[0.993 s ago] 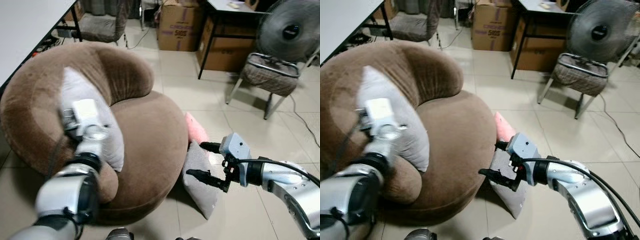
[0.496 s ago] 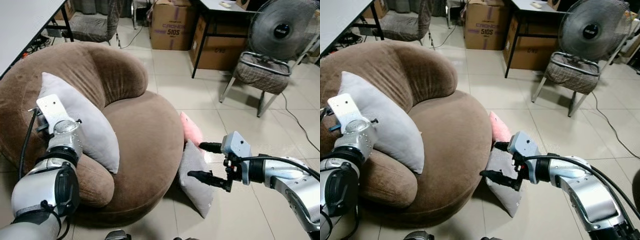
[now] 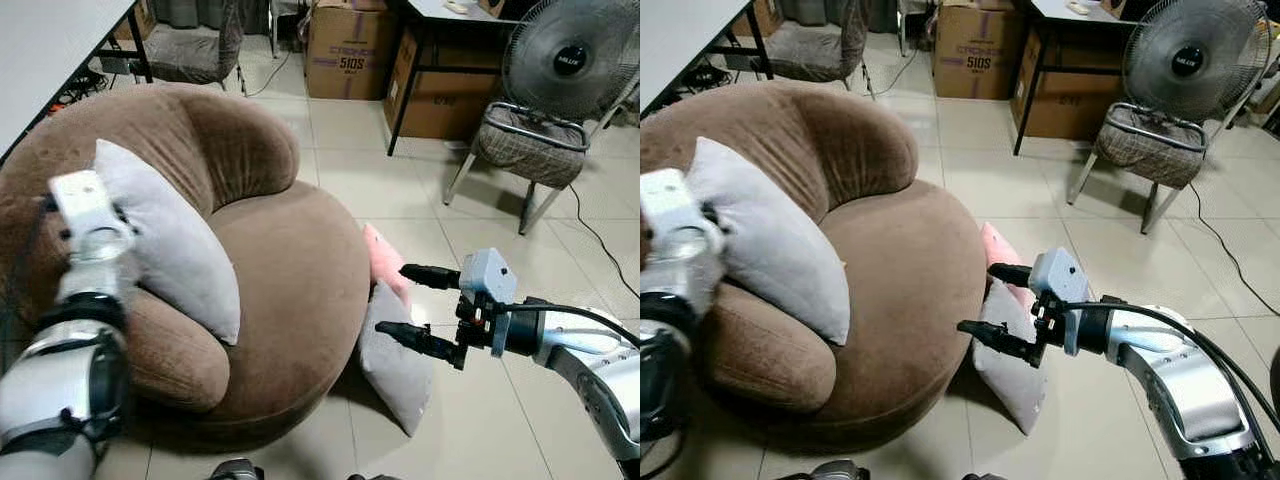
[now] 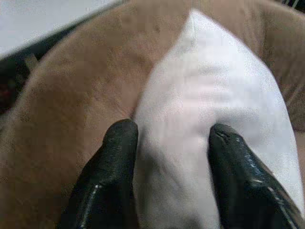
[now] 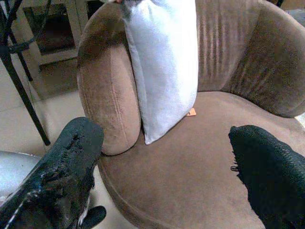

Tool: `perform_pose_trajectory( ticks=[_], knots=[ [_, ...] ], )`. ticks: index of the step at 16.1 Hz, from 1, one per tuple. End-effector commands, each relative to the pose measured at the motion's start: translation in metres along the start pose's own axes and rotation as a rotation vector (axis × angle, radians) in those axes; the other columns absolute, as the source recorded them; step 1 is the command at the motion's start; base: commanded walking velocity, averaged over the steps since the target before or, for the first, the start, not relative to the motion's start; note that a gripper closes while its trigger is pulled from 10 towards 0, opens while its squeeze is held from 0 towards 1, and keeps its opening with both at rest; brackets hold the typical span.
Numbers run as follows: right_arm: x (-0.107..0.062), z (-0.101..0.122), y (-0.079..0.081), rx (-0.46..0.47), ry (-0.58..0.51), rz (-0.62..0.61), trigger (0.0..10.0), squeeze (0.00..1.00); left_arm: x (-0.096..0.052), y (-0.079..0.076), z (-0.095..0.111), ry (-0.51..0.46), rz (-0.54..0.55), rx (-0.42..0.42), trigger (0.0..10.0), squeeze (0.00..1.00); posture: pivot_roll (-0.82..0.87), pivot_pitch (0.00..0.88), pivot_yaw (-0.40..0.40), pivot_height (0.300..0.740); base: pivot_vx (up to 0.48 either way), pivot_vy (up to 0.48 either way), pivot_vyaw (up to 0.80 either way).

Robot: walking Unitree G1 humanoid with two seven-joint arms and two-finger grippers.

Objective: Move the pillow to the sofa from floor

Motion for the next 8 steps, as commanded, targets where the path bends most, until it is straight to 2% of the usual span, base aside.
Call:
perform_pose_trajectory(
  ticks=[1,3,4,5,6,7,8],
  knots=[
    [-0.001,0.010,-0.004,-0.005,-0.044,-0.028,10.0,0.00,0.002,0.009,0.016,-0.063,-0.031,-0.020,10.0,1.00,0.03,0.000,-0.077,0.740,0.000,0.000,0.00],
    [-0.001,0.014,-0.005,0.004,-0.075,-0.052,10.0,0.00,0.001,0.017,0.032,-0.141,-0.093,-0.073,10.0,1.00,0.03,0.000,-0.077,0.740,0.000,0.000,0.00],
    [-0.001,0.021,-0.009,0.014,-0.134,-0.109,10.0,0.00,-0.007,0.021,0.051,-0.276,-0.185,-0.058,10.0,1.00,0.03,0.000,-0.077,0.740,0.000,0.000,0.00],
    [-0.001,0.023,-0.010,0.016,-0.145,-0.124,10.0,0.00,-0.010,0.022,0.055,-0.309,-0.204,-0.040,10.0,1.00,0.03,0.000,-0.077,0.740,0.000,0.000,0.00],
    [0.000,0.027,-0.017,0.006,-0.185,-0.235,10.0,0.00,-0.023,0.020,0.062,-0.378,-0.269,-0.013,10.0,1.00,0.03,0.000,-0.077,0.740,0.000,0.000,0.00],
    [0.001,0.028,-0.027,0.030,-0.224,-0.405,10.0,0.00,-0.046,0.015,0.065,-0.441,-0.341,0.000,10.0,1.00,0.05,0.000,-0.085,0.740,0.000,0.000,0.00],
    [0.000,0.026,-0.028,0.058,-0.244,-0.521,10.0,0.00,-0.071,0.010,0.062,-0.476,-0.388,0.009,10.0,1.00,0.05,0.000,-0.088,0.740,0.000,0.000,0.00]
  ],
)
Point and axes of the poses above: a point about 5 cm out from each wrist's last joint towards the gripper, its own x axis pointing out of the wrist towards the gripper, its own z axis along the axis of the wrist's last joint, y = z × x, the point moved 3 cm from there along x, pointing out of the wrist towards the gripper, and after that the axes turned 3 degrees about x, right-handed, at the moved point
